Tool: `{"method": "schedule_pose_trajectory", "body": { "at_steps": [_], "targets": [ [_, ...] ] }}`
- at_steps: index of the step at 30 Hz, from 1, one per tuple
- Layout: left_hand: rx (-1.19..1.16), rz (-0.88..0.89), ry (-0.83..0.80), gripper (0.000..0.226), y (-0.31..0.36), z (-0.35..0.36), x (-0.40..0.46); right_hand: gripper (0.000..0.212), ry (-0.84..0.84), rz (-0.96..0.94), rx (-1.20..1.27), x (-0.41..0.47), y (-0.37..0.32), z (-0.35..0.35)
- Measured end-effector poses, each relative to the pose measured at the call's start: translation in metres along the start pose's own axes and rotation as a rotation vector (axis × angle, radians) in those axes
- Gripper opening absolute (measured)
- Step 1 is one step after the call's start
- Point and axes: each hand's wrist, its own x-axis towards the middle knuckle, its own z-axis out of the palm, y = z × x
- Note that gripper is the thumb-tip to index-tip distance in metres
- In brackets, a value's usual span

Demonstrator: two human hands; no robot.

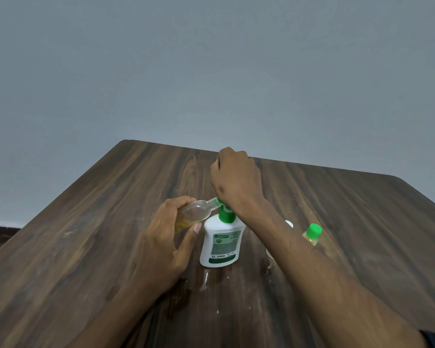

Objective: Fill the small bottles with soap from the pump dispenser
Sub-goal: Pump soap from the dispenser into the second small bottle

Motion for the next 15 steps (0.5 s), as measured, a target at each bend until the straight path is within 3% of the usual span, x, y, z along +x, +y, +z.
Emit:
{"method": "schedule_pose_trajectory", "body": {
  "at_steps": [15],
  "targets": [
    [-0.004, -0.001, 0.014, 0.036, 0.0000, 0.0002, 0.0000, 0.023, 0.005, 0.001, -0.013, 0.0026, 0.0018, 0.0030]
  ]
}}
